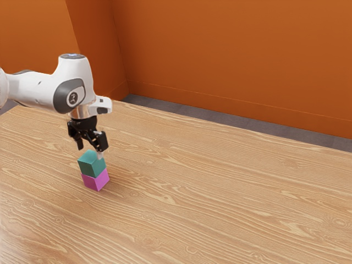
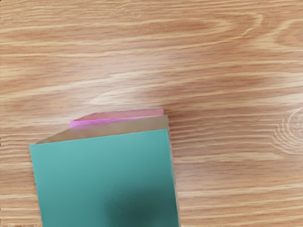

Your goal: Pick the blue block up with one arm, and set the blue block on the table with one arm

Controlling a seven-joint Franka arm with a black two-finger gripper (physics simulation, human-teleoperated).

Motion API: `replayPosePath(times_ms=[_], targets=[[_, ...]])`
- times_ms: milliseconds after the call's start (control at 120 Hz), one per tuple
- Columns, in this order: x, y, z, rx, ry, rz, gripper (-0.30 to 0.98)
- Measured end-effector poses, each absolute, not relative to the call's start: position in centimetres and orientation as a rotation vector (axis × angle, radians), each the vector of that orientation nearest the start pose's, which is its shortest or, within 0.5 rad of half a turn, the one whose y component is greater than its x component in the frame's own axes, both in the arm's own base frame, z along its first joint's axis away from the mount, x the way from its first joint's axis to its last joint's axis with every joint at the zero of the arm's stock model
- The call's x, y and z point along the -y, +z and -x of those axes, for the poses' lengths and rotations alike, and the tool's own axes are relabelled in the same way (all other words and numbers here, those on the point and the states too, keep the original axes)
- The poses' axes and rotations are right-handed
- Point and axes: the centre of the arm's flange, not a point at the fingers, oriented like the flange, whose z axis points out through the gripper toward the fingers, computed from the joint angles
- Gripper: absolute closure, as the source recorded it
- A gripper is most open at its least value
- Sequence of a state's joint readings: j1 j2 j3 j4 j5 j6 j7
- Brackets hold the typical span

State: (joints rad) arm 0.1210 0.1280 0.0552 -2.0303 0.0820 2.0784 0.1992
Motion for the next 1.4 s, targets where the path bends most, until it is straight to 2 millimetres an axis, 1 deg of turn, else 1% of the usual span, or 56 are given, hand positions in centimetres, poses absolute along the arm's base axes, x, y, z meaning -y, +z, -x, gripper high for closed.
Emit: replayPosePath(times_ms=[308, 500, 633, 850, 1050, 1192, 1267, 1325, 1400], targets=[[-11.1, 37.6, -55.7, -0.085, 0.146, 3.082, 0.0], [-11.8, 36.9, -55.6, -0.058, 0.162, 3.096, 0.0], [-11.8, 36.9, -55.6, -0.039, 0.157, 3.116, 0.0], [-12.0, 36.5, -56.1, -0.026, 0.162, 3.125, 0.0], [-12.5, 35.1, -56.6, -0.018, 0.191, 3.127, 0.0], [-12.9, 35.1, -57.3, -0.012, 0.186, 3.125, 0.0], [-12.5, 35.1, -57.7, -0.025, 0.184, 3.125, 0.0], [-12.4, 34.7, -57.8, -0.029, 0.193, 3.126, 0.0], [-12.7, 34.1, -57.8, -0.021, 0.208, 3.127, 0.0]])
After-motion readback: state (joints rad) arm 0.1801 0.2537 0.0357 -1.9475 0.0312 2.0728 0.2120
